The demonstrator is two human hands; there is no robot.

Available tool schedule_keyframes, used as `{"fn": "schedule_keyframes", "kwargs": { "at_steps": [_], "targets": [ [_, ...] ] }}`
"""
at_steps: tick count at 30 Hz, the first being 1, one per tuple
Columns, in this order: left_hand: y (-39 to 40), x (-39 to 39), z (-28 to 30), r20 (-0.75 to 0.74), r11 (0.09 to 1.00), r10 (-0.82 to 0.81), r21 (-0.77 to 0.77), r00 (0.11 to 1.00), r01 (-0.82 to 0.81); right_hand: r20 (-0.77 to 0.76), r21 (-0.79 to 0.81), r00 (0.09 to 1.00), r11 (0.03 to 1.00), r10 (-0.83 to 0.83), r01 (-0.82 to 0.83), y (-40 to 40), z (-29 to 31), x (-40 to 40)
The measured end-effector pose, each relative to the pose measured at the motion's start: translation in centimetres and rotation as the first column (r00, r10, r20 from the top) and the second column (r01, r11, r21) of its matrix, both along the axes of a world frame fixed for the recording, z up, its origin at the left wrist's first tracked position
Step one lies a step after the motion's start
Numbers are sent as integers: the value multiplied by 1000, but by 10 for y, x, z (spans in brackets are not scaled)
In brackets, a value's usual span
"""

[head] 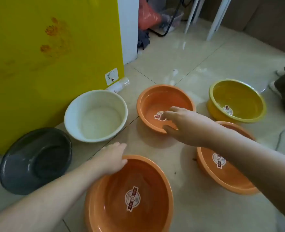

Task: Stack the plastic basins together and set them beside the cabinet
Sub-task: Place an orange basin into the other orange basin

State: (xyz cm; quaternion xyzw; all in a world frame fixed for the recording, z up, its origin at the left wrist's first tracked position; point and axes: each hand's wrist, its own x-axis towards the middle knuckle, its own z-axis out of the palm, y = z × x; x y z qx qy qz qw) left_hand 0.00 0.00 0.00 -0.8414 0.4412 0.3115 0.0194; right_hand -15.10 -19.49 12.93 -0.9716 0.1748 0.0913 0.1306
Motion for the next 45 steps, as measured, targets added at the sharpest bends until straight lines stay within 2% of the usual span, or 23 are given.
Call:
{"fn": "schedule_keyframes", "kwargs": {
  "at_steps": [4,6,10,13,17,19,22,28,30,33,36,37,38,42,43,45],
  "targets": [
    [31,-10,-38,-35,979,169,124,985,-163,-33,0,999,1000,9,-8,4,-2,-15],
    [35,-2,-54,-43,968,233,110,971,-228,-40,4,999,1000,-9,10,0,-2,-17],
    [19,8,-28,-95,986,161,47,982,-157,-41,-2,997,998,-67,67,-8,1,-21],
    [-9,26,5,-134,967,205,-124,970,-222,-50,-2,995,996,-85,85,-12,2,-24],
    [-58,52,32,-266,846,389,-275,882,-456,32,-58,990,989,-134,136,-26,15,-29],
    [-85,56,37,-372,751,473,-304,799,-586,104,-107,983,981,-154,165,-36,23,-35],
    [-121,50,31,-509,587,577,-286,639,-758,150,-99,970,973,-190,206,-46,26,-46],
    [-177,40,-3,-580,364,686,-249,439,-898,80,-26,977,979,-199,202,-51,13,-61],
    [-187,37,-8,-549,344,715,-264,434,-901,67,-17,978,980,-196,197,-53,9,-62],
    [-193,28,-19,-538,373,708,-265,457,-889,41,1,981,982,-188,189,-54,5,-59],
    [-189,12,-35,-495,353,754,-247,431,-902,24,24,984,984,-174,174,-54,2,-54],
    [-187,6,-42,-483,319,783,-229,392,-920,21,27,985,985,-170,170,-54,0,-53],
    [-185,-2,-45,-498,265,809,-166,313,-950,18,29,986,986,-167,167,-55,-1,-52],
    [-189,-15,-70,-671,77,739,173,-60,-982,-10,45,989,988,-146,146,-54,-7,-50],
    [-193,-13,-79,-707,57,697,224,-122,-973,-17,49,990,989,-140,141,-55,-8,-50],
    [-199,-13,-83,-753,40,631,274,-189,-961,-30,56,991,990,-129,130,-55,-10,-49]
  ]
}}
